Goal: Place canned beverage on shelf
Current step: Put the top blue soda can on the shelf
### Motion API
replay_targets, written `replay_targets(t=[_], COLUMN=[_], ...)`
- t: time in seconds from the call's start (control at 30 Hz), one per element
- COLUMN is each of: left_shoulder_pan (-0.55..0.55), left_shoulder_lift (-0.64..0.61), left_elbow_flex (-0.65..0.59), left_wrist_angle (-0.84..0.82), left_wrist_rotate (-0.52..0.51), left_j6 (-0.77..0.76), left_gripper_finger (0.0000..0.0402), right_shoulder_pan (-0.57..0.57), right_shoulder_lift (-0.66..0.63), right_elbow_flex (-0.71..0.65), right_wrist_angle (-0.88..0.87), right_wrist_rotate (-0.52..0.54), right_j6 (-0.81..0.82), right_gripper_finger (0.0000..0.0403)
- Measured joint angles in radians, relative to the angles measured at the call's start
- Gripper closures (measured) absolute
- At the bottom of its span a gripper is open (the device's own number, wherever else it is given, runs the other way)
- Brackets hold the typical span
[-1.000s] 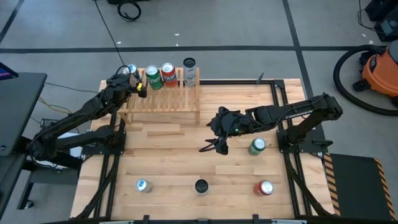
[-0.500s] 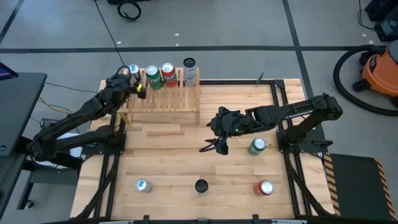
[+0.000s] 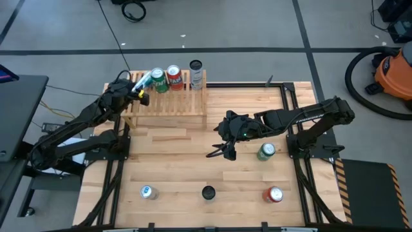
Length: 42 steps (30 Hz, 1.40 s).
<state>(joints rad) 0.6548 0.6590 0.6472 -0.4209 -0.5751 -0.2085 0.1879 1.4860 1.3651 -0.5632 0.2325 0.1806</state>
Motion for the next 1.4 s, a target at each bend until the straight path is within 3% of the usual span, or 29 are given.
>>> replay_targets(t=[0.3, 0.77, 0.97, 1.17, 1.4], left_shoulder_pan=[0.0, 0.0, 0.0, 0.0, 0.0], left_shoulder_lift=[0.0, 0.0, 0.0, 0.001, 0.001], left_elbow_flex=[0.0, 0.005, 0.119, 0.227, 0.271], left_wrist_angle=[0.007, 0.055, -0.1, -0.223, -0.243], left_wrist_rotate=[-0.013, -0.017, 0.033, 0.049, 0.05], left_j6=[-0.014, 0.098, 0.097, 0.089, 0.09], left_gripper_finger=[0.0237, 0.0237, 0.0237, 0.0237, 0.0237], right_shoulder_pan=[0.0, -0.004, -0.008, -0.009, -0.007], right_shoulder_lift=[0.0, 0.0, 0.0, 0.0, 0.0], right_elbow_flex=[0.0, 0.0, 0.0, 0.0, 0.0], right_wrist_angle=[0.0, 0.088, 0.215, 0.226, 0.227], right_wrist_rotate=[0.0, 0.0, 0.001, 0.001, 0.0], right_j6=[0.0, -0.046, -0.102, -0.105, -0.039], right_gripper_finger=[0.0084, 0.0084, 0.0084, 0.0084, 0.0084])
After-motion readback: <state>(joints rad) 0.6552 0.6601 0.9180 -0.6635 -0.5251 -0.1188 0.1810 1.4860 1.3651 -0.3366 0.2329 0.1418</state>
